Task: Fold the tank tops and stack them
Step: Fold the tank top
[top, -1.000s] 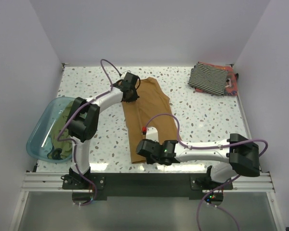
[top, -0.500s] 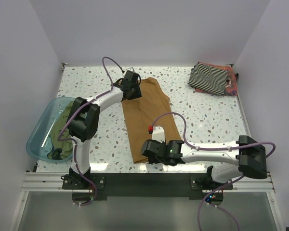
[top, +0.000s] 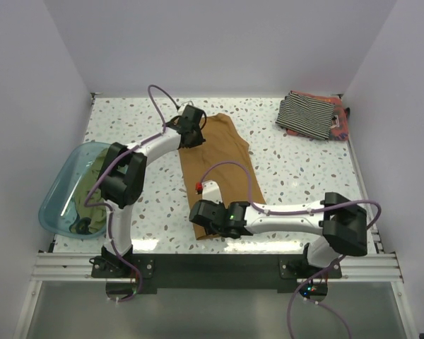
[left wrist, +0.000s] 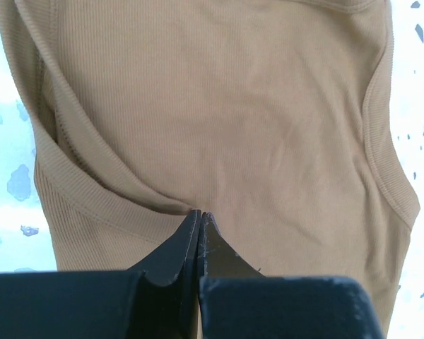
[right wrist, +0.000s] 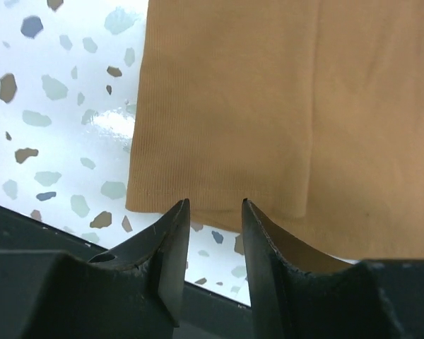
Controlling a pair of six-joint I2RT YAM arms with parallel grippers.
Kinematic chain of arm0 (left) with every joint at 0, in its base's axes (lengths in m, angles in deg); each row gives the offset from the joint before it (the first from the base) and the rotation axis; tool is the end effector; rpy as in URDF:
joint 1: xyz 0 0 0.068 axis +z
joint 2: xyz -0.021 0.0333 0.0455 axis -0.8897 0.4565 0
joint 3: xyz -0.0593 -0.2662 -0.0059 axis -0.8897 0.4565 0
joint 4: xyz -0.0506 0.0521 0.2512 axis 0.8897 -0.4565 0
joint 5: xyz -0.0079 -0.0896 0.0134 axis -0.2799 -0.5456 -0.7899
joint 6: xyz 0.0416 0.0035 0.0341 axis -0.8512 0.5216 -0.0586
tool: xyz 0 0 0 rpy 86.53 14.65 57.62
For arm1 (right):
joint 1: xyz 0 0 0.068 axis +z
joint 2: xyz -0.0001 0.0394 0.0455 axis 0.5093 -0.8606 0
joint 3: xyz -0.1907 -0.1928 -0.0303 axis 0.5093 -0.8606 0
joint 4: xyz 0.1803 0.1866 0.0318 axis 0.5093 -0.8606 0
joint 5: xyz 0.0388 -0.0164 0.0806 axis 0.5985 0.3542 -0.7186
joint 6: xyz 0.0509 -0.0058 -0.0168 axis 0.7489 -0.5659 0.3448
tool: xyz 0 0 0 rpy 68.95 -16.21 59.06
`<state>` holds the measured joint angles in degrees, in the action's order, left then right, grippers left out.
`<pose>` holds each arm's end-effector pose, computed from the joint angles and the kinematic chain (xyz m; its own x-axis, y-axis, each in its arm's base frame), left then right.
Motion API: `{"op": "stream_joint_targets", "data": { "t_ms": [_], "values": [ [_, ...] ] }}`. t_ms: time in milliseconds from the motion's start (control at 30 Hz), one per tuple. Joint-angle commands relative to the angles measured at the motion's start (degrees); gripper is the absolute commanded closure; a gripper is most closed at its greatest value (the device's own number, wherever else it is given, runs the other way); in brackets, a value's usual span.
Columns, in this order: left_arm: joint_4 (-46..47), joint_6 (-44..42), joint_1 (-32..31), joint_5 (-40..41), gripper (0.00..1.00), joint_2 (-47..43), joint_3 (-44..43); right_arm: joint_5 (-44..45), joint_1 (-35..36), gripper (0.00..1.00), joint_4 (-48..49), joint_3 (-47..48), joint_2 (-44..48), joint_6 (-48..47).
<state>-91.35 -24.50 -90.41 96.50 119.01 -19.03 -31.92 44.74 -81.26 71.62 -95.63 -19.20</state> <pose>0.4090 -0.2051 0.1984 -0.7190 -0.3698 -0.5885 -0.2076 0.9223 -0.3259 0.0941 0.2936 0.2124 -0.7384 -0.2366 -0.6314 -0.3657 0.9273 0.0801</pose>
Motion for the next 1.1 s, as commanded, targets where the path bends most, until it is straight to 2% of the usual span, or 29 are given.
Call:
{"op": "stream_joint_targets", "data": {
  "t_ms": [0, 433, 600, 700, 867, 900, 1000, 1067],
  "values": [
    [0.78, 0.76, -0.2, 1.02, 1.0, -1.63, 1.95, -3.03, -0.64, 0.62, 7.02, 0.83, -2.89, -5.95],
    [0.87, -2.66, 0.85, -0.12, 1.0, 2.41, 0.82, -15.16, 2.17, 0.7, 18.89, 3.81, -14.67, -5.51],
    [1.4, -6.25, 4.09, -4.86, 1.0, 3.64, -1.38, -18.86, 2.17, 0.7, 22.32, 9.87, -18.63, -7.7],
    [2.01, -9.07, 6.29, -10.92, 0.96, 4.17, -2.69, -18.17, 1.82, 0.68, 22.42, 13.12, -20.12, -9.72],
    [3.06, -11.54, 7.88, -15.76, 0.78, 1.2, -3.93, -18.95, -0.2, 0.52, 24.34, 14.1, -16.53, -12.89],
    [3.16, -12.15, 8.15, -16.2, 0.75, 0.66, -4.28, -19.48, -0.64, 0.5, 24.61, 13.92, -15.65, -13.68],
    [3.24, -12.33, 8.41, -17.61, 0.57, -1.71, -5.68, -19.04, -4.32, 0.5, 22.25, 12.35, -9.69, -13.87],
    [2.98, -11.98, 8.41, -17.61, 0.52, -3.72, -6.39, -19.04, -7.31, 0.5, 20.49, 10.69, -3.38, -12.9]
  ]
}}
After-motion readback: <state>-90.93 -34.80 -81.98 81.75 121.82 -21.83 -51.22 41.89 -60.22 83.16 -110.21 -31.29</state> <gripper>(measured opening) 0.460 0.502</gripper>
